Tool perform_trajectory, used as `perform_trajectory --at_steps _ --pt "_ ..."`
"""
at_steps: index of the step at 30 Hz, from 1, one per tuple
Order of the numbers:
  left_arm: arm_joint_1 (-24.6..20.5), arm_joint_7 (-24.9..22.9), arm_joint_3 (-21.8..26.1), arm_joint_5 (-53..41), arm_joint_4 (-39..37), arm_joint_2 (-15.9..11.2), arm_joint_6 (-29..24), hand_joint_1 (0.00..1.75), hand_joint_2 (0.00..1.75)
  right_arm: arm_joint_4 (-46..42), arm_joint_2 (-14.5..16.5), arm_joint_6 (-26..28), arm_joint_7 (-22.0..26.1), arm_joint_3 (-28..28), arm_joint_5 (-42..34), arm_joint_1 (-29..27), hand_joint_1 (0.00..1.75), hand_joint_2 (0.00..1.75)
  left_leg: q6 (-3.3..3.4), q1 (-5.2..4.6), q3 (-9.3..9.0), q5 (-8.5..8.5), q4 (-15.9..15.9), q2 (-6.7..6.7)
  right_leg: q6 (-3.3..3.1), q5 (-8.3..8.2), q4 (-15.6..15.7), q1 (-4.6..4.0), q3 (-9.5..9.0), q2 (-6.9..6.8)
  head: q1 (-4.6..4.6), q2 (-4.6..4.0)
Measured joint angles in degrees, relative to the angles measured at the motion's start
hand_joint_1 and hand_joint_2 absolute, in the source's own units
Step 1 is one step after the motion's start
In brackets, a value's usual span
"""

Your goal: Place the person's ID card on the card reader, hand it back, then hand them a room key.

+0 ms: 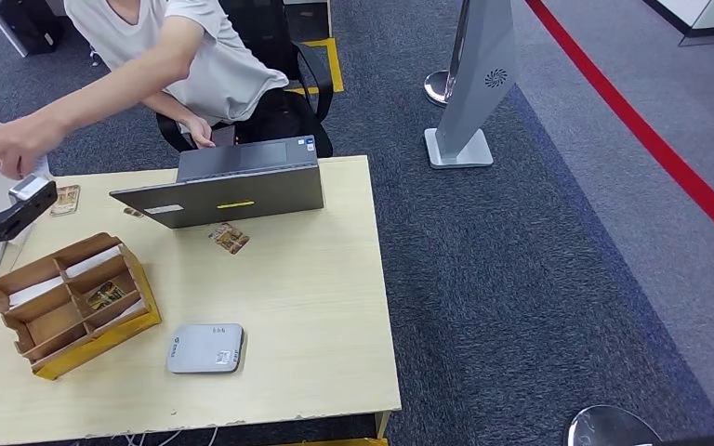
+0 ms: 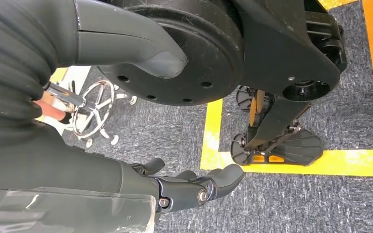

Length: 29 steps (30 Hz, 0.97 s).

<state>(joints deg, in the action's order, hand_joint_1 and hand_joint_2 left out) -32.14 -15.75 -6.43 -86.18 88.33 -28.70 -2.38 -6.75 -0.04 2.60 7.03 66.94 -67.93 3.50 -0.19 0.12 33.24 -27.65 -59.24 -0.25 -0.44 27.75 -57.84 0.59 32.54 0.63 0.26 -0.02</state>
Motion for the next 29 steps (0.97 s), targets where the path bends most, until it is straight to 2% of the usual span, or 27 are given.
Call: perform_trajectory --at_steps 4,8,29 --pt "-0.6 0.6 0.0 0.0 -0.4 -0.3 -0.2 1.75 1.75 0.0 0.0 -0.1 0.0 0.0 0.0 0.1 0.00 1.75 0.00 0.00 0.00 0.00 0.0 0.00 0.00 0.00 0.0 0.00 0.00 0.01 -0.01 -0.01" --pt "-0.9 1.4 0.0 0.0 -0.7 -0.4 -0.1 0.00 1.75 0.0 0.0 -0.1 0.0 0.1 0.0 0.1 0.00 1.75 0.00 0.00 0.01 0.00 0.0 0.00 0.00 0.00 0.0 0.00 0.00 0.01 -0.01 -0.01" --pt "-1.1 1.6 0.0 0.0 -1.1 -0.4 -0.8 0.00 1.75 0.0 0.0 -0.1 0.2 0.4 -0.8 0.1 0.00 1.75 0.00 0.00 0.03 0.00 0.0 0.00 0.00 0.00 0.0 0.00 0.01 0.00 0.00 -0.01"
